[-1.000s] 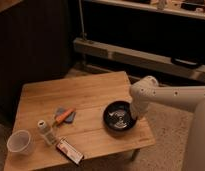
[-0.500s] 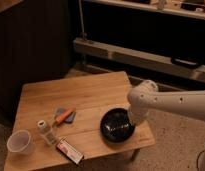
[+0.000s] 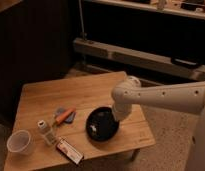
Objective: Drag the ceramic bowl in a circle
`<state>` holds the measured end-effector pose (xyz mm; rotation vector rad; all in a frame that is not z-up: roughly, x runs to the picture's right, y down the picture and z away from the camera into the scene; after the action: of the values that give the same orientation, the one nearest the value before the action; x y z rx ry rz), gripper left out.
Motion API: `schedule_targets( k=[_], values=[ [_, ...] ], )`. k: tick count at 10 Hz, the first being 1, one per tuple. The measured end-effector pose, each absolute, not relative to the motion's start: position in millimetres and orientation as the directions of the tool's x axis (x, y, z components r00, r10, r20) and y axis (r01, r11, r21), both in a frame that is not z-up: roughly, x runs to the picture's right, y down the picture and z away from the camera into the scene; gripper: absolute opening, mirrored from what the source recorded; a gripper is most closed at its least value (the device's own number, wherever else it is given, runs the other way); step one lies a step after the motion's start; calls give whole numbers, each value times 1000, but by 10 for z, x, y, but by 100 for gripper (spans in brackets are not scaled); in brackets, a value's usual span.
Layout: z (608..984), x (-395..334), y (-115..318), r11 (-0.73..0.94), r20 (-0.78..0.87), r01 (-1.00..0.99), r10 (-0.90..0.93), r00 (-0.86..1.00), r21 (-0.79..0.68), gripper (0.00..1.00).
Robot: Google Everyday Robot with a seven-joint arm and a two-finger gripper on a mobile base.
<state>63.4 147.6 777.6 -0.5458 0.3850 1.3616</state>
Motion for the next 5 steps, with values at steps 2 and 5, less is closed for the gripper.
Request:
schedule_targets(
  k=[2,5],
  values=[
    [7789,353,1381,157,-532,-968,813,238,-194,0],
    [7997,197,1159,185,-504,-959,820,271,-214,0]
  ],
)
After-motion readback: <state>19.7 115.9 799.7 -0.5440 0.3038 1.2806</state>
